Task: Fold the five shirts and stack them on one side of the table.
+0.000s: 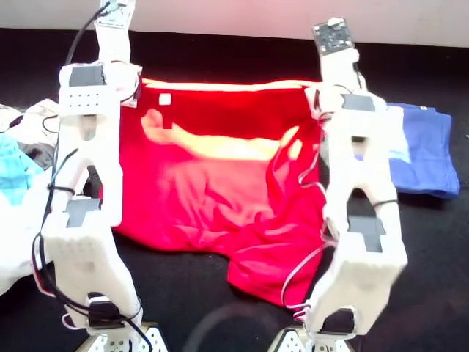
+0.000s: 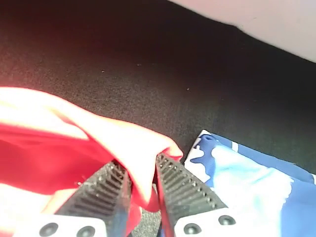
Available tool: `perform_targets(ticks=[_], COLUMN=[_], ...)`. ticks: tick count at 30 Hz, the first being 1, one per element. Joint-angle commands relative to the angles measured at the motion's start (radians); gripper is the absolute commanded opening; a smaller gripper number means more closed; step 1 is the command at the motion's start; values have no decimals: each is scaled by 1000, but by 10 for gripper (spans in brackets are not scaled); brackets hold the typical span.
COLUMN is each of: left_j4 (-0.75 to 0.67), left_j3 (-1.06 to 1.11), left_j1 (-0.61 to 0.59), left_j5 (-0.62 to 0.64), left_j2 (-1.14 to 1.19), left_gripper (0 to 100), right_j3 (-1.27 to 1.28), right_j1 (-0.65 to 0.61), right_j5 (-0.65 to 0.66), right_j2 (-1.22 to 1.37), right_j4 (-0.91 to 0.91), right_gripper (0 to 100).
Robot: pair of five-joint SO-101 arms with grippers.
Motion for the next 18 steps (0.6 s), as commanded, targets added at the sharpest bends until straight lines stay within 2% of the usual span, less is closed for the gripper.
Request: perform_targets(ticks=[1,6,11,18], left_j4=[-18,-17,-12,215], left_j3=[-99,-119,-117,-236], left_j1=[-35,-27,-22,-19], left_j5=[-9,-9,-9,-9], left_j2=[58,177,242,173], left_gripper=[9,9,9,9], right_j3=[-170,-283,-400,-742], right_j1=[-33,-88,-85,-28], right_j5=[-5,-5,-8,-9], right_j2=[124,302,360,360], right_j4=[-13,96,197,432], right_gripper=[5,5,5,5])
